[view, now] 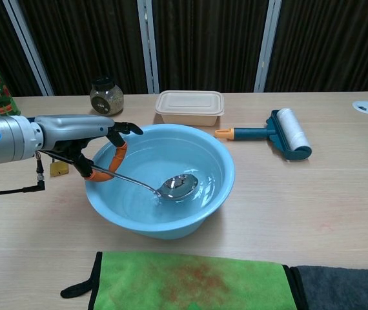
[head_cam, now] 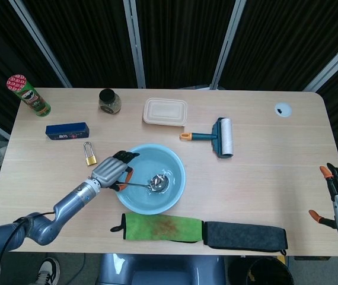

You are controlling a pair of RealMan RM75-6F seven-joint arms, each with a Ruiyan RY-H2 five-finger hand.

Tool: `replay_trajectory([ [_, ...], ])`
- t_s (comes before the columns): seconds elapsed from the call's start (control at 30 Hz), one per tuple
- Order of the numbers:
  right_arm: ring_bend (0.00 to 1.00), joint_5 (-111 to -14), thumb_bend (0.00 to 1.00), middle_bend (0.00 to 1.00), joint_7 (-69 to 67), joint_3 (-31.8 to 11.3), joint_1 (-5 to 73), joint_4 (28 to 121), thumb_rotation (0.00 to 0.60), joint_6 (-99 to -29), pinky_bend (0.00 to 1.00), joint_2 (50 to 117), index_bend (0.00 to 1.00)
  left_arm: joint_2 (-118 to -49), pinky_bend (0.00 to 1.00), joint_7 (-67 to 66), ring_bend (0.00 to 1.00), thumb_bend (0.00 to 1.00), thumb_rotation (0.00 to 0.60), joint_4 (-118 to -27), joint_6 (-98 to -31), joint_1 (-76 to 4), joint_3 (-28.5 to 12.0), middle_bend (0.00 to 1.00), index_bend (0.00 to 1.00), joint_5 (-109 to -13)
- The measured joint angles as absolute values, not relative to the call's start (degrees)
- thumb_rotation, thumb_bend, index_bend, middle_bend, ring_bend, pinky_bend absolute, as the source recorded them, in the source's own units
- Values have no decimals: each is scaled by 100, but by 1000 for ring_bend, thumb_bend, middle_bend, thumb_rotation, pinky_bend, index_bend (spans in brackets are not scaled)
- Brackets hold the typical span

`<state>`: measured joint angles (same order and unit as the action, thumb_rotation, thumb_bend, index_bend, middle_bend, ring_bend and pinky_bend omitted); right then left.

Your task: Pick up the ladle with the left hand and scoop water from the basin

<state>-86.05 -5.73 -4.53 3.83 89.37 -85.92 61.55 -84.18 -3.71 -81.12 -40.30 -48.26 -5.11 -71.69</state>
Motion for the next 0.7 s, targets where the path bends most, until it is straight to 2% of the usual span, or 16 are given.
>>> replay_trajectory([
  [0.27, 0, -8622, 0, 0, -582, -454, 368, 8929, 600, -8635, 0, 6162, 0, -8078, 0, -554, 0, 483, 600, -8517, -4266, -4720, -458, 0, 661, -7211],
  [0.7, 0, -8797, 0, 0, -607, -400, 289, 8975, 600, -8831, 0, 6154, 0, -7212, 0, -1313, 0, 491, 600, -9696, -4730, -4514, -381, 0, 662, -7052],
])
